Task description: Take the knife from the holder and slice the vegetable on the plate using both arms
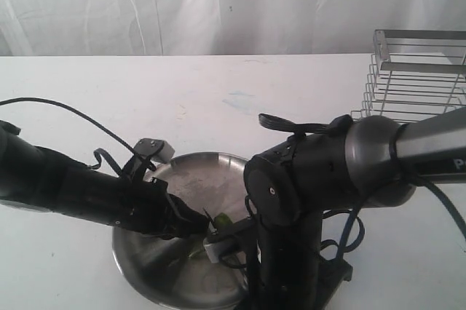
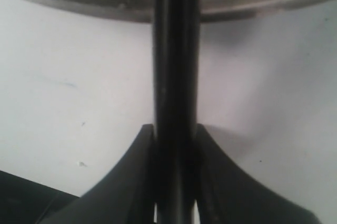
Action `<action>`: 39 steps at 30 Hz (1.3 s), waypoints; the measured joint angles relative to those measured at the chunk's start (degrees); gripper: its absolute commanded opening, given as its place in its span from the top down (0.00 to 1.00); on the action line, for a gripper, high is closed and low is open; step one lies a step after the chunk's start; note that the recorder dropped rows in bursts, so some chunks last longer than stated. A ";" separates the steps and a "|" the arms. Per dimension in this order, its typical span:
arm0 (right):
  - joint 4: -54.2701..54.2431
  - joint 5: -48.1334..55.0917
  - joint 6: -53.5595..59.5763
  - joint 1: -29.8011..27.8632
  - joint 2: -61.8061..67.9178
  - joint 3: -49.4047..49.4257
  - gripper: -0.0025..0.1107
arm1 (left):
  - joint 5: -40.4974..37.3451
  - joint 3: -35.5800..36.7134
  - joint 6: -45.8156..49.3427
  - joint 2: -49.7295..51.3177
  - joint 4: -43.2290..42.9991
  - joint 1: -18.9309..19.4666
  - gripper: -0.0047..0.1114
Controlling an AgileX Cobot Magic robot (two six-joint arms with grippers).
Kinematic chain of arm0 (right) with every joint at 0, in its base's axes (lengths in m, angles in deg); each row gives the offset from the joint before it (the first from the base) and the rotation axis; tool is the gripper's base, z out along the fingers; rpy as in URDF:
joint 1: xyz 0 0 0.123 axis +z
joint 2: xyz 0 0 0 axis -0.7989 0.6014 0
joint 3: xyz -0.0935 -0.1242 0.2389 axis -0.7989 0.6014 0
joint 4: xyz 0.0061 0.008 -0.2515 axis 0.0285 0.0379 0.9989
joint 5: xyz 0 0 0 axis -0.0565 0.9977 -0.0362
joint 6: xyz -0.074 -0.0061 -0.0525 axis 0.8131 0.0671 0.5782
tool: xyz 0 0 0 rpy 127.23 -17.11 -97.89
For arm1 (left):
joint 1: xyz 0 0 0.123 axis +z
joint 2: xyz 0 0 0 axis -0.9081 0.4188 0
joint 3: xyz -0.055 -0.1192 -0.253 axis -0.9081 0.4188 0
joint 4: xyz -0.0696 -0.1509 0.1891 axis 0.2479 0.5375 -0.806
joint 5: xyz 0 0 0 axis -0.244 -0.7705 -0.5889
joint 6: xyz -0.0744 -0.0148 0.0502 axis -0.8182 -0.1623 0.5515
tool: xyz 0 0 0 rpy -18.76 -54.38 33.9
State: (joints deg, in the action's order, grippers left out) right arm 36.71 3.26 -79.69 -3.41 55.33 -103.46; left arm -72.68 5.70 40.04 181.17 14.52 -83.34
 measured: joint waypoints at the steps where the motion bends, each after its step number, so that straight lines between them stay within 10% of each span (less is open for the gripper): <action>1: 0.00 0.00 0.00 0.00 0.00 0.00 0.98 | -0.43 -0.10 -0.15 0.62 0.00 0.00 0.96; 39: 0.11 0.02 -0.13 0.00 0.00 0.00 0.98 | -1.77 -0.86 -0.25 -3.98 0.00 0.00 0.96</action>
State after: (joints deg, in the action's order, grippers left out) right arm 36.82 3.27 -79.82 -3.41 55.33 -103.46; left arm -74.45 4.84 39.79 177.19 14.52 -83.34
